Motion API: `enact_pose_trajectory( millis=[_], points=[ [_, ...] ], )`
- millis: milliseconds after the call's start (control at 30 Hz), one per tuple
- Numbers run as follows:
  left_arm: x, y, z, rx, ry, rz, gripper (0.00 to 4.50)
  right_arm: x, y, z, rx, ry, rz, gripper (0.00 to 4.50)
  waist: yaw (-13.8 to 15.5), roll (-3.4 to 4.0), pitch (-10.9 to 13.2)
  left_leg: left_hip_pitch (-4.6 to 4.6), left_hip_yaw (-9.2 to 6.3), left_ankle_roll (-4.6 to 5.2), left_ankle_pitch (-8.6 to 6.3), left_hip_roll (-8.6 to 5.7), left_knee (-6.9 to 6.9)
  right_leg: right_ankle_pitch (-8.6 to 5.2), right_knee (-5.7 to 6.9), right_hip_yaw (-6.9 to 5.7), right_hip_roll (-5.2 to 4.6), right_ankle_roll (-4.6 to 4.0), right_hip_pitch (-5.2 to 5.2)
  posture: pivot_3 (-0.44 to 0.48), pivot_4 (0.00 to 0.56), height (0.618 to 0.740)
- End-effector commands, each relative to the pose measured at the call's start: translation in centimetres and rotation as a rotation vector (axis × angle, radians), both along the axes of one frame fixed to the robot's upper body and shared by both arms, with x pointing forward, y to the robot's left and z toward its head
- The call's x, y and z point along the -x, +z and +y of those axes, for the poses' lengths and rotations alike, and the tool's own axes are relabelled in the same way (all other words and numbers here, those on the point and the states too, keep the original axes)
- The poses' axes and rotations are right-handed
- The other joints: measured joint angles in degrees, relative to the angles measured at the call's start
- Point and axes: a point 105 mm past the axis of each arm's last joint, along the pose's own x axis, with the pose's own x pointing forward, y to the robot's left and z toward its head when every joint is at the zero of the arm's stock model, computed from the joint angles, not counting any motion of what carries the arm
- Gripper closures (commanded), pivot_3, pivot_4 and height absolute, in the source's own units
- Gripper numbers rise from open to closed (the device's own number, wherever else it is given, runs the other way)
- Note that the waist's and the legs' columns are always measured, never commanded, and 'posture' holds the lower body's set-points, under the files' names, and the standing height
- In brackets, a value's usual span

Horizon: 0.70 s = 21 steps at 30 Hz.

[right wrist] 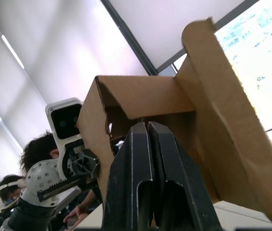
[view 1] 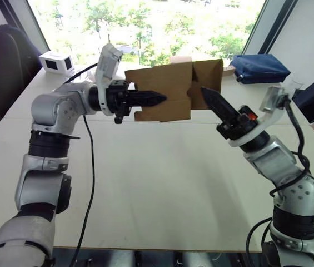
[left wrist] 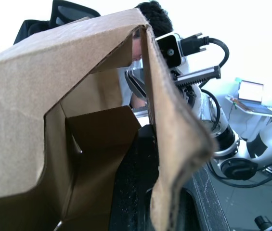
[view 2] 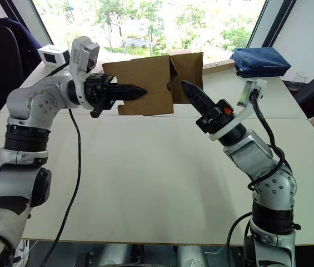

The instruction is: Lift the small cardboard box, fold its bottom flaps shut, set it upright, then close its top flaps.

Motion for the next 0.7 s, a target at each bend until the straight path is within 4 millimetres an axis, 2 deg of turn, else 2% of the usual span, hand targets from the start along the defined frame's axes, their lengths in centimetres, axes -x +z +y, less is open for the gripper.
enact_pose_trajectory(
  millis=[33, 133, 233, 300, 400, 500, 700],
  points=[
    [0.6, 1.8, 0.4, 0.020, -0.007, -0.065, 4.50, 2.4, 2.9, -1.9, -0.070, 0.042, -0.097, 4.45, -0.02, 0.00, 0.00, -0.01, 0.00, 0.00, 0.00, 0.00, 0.00, 0.00, -0.01, 0.00, 0.00, 0.00, 0.00, 0.000, 0.150, 0.740],
    [0.8, 1.9, 0.5, 0.019, -0.016, -0.064, 4.50, 1.3, 3.8, -6.0, -0.120, -0.103, -0.106, 4.45, 0.01, 0.00, 0.00, 0.00, 0.01, 0.00, 0.00, -0.03, 0.00, 0.00, -0.01, 0.00, -0.05, 0.00, 0.01, 0.000, 0.150, 0.740],
    [1.0, 2.0, 0.3, 0.021, -0.028, -0.063, 4.50, -1.3, 2.5, -7.3, -0.066, -0.215, -0.053, 4.45, -0.05, 0.00, 0.00, 0.05, 0.03, 0.01, 0.00, -0.03, 0.00, 0.01, -0.01, 0.00, -0.05, 0.01, 0.06, 0.000, 0.150, 0.740],
    [1.1, 2.0, 0.1, 0.019, -0.034, -0.062, 4.50, -2.7, 1.9, -7.0, -0.037, -0.239, -0.028, 4.45, -0.28, 0.02, -0.01, 0.07, 0.03, 0.01, 0.00, -0.02, 0.00, 0.00, 0.01, 0.01, -0.02, 0.01, 0.06, 0.000, 0.150, 0.740],
    [1.2, 2.0, -0.1, 0.018, -0.045, -0.062, 4.50, -3.9, 0.6, -5.0, 0.060, -0.215, -0.004, 4.45, -0.39, 0.08, 0.03, 0.06, 0.06, 0.00, 0.00, 0.01, -0.02, 0.00, 0.02, 0.07, 0.11, 0.01, -0.01, 0.000, 0.150, 0.740],
    [1.4, 2.0, -0.2, 0.016, -0.048, -0.063, 4.50, -4.0, -0.1, -3.3, 0.100, -0.156, -0.009, 4.45, -0.19, 0.08, 0.03, 0.01, 0.02, 0.00, 0.00, 0.04, -0.07, 0.00, 0.02, 0.06, 0.22, 0.00, -0.09, 0.000, 0.150, 0.740],
    [1.3, 1.9, -0.2, 0.012, -0.040, -0.058, 4.50, -3.0, 0.2, -1.3, 0.080, -0.033, -0.040, 4.45, -0.03, 0.08, 0.03, -0.01, 0.03, -0.01, 0.01, 0.02, -0.04, 0.01, 0.01, 0.06, 0.05, 0.01, -0.06, 0.000, 0.150, 0.740]
  ],
)
